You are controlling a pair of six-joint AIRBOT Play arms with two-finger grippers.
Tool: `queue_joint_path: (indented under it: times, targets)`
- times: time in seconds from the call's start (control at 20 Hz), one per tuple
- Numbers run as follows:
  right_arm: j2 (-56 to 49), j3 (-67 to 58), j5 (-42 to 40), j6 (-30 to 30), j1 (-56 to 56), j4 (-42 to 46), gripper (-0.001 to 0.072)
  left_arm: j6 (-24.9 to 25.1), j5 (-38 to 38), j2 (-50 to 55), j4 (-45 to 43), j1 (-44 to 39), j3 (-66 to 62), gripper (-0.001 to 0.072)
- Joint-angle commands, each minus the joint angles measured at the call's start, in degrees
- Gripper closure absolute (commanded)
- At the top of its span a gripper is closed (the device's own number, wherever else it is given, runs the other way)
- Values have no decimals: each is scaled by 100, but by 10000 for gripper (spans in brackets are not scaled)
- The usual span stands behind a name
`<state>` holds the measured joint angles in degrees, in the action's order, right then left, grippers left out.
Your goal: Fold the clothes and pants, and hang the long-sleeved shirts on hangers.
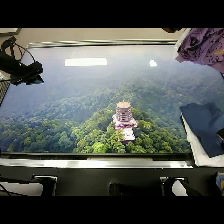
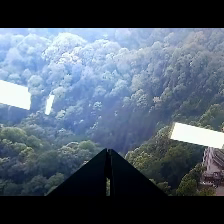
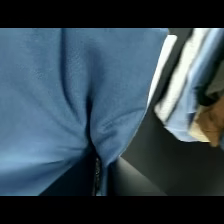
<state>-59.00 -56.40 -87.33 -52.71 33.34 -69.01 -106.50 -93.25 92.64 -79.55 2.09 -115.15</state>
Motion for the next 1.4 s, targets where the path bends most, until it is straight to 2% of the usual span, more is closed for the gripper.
queue_joint_path:
  times: [0.0, 0.45, 0.5, 0.6, 0.65, 0.75, 0.8, 0.9, 1.0, 1.1, 1.15, 1.2, 1.35]
  targets:
    - [2, 103, -131, 2, 4, 225, 648, 4, 0, 2, 0, -2, 2, 692]
    - [0, 107, -424, 68, 4, 247, 641, 4, 2, 4, 0, -2, 2, 692]
    - [0, 107, -439, 68, 4, 284, 603, 4, 2, 2, 0, -2, 2, 692]
    - [2, 105, -452, 33, 4, 374, 263, 4, 2, 2, 0, -2, 2, 692]
    - [2, 87, -361, -155, 4, 365, 238, 7, 2, 2, 0, -2, 2, 692]
    - [2, -111, 57, -658, 2, 201, 240, 28, 2, 2, 0, -2, 2, 692]
    - [2, -315, 369, -931, 2, -39, 245, 33, 2, 2, 0, -2, 2, 692]
    - [2, -846, 1325, -1668, -17, -1233, 462, 332, 0, -20, 2, -15, 2, 692]
    - [0, -1220, 2352, -2468, -435, -2465, 601, 831, 0, -98, 0, -37, 2, 692]
    - [0, -1335, 2992, -2953, -1401, -2892, 604, 1010, 2, -212, 2, -39, 2, 693]
    - [-13, -1333, 3143, -2964, -1956, -2848, 611, 1056, 4, -282, 2, -42, 2, 693]
    - [-61, -1327, 3244, -2968, -2544, -2758, 675, 1174, 22, -363, 0, -79, 39, 693]
    - [-348, -1327, 3244, -3064, -3919, -2575, 685, 1554, 293, -953, -66, -278, 809, 694]
